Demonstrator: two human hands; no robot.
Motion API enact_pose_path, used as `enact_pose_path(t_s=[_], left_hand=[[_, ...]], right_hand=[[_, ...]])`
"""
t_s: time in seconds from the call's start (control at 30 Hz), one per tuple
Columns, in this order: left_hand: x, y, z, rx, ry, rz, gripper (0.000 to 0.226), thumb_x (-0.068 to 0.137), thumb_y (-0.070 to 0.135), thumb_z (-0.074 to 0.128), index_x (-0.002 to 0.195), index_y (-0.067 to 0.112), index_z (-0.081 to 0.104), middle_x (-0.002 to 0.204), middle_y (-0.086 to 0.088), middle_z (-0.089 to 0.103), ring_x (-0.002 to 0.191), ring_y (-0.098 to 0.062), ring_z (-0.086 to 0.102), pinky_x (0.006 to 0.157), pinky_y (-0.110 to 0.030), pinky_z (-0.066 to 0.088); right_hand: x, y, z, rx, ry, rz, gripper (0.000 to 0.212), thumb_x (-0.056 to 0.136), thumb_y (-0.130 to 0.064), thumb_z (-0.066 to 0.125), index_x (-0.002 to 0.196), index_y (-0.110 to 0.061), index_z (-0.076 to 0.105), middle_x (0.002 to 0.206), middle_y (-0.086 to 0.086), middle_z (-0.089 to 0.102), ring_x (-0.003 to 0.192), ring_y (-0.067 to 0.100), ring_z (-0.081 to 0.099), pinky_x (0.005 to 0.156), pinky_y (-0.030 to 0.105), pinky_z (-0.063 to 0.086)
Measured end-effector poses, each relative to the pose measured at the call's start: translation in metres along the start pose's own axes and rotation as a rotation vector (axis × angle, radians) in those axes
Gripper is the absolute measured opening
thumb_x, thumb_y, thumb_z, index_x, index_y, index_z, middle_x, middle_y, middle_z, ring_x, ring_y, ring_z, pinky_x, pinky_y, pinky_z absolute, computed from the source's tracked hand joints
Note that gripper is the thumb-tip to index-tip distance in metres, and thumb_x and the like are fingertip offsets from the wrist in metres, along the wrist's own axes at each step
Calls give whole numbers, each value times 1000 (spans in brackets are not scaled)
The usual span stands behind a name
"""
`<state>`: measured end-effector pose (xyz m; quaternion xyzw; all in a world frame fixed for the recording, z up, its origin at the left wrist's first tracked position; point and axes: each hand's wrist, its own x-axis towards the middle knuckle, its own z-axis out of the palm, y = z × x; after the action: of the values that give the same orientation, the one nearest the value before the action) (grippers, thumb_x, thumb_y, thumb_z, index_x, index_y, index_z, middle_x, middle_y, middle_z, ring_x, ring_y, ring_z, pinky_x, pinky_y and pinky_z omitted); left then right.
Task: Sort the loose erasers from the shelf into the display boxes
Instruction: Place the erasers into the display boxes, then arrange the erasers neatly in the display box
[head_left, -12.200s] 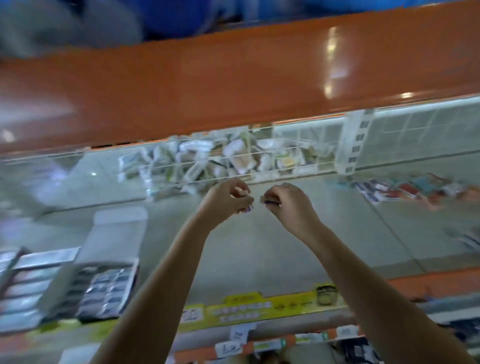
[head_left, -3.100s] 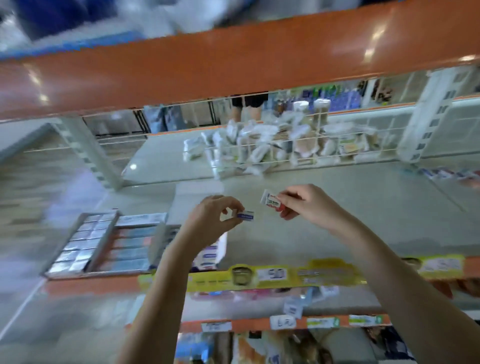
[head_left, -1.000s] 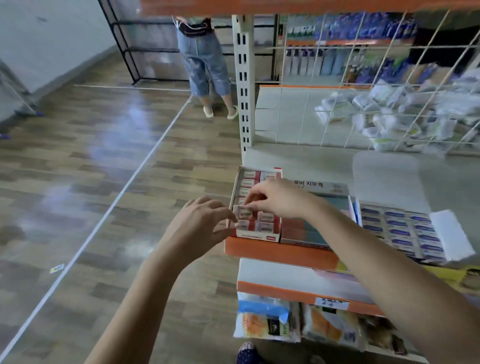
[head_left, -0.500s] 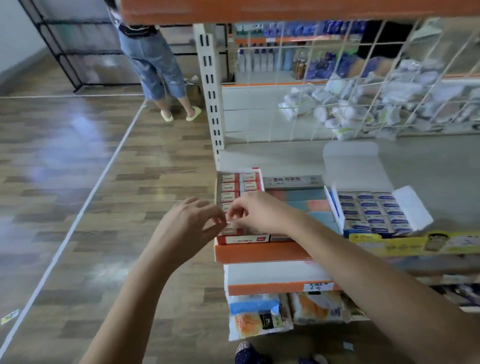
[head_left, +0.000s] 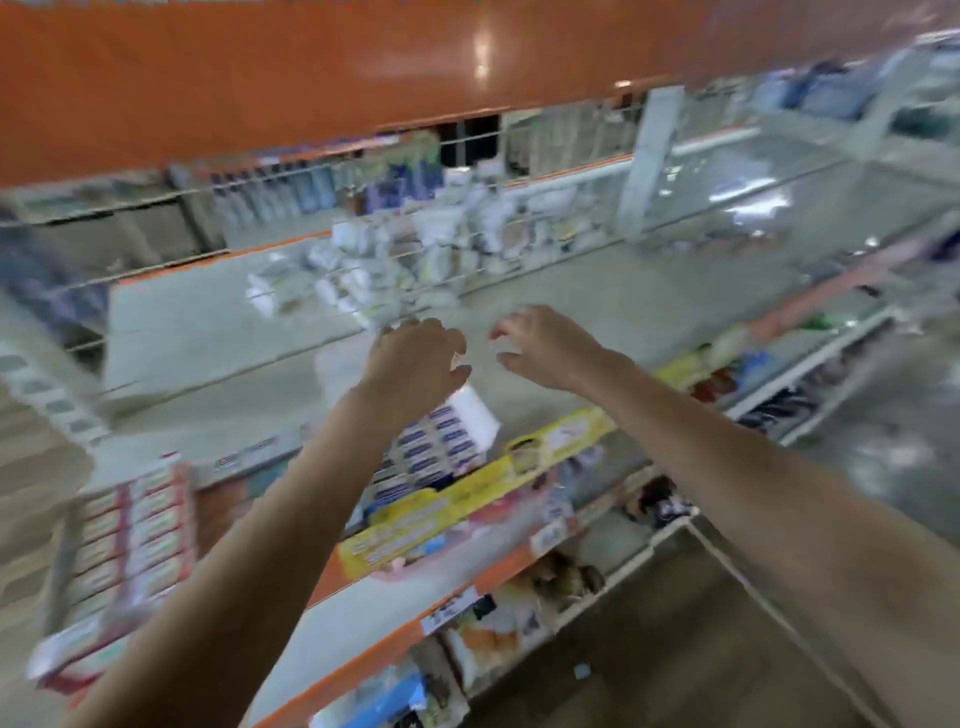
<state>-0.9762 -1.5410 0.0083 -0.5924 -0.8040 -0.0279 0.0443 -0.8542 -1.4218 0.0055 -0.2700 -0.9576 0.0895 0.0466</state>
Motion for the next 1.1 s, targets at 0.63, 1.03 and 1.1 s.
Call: enact_pose_path(t_s=[0.63,1.03,1.1], left_hand=[[345,283,91,-152,-103,11,47,91,37,52,134,20,45,135,-6,48,124,-27,43,98,-38,38],[491,306,125,-333,-44,-142,44,80,27,68,121,18,57,118,-8,61,107,-28,58,89,-41,50],[498,308,131,-337,-23,-178,38,79,22,68,116,17,60,118,-10,58,105,-29,58,88,-41,49]], right_hand=[[4,436,-20,30,-80,391,51,94,-26,49,141,-13,34,140,14,37,130,33,34,105,40,32],[144,525,-9,75,156,373,42,90,-29,52,127,-10,51,130,13,49,123,29,42,98,35,37],[151,535,-4,121,195,352,37,90,-29,52,121,-10,55,127,11,51,123,27,41,97,33,36]])
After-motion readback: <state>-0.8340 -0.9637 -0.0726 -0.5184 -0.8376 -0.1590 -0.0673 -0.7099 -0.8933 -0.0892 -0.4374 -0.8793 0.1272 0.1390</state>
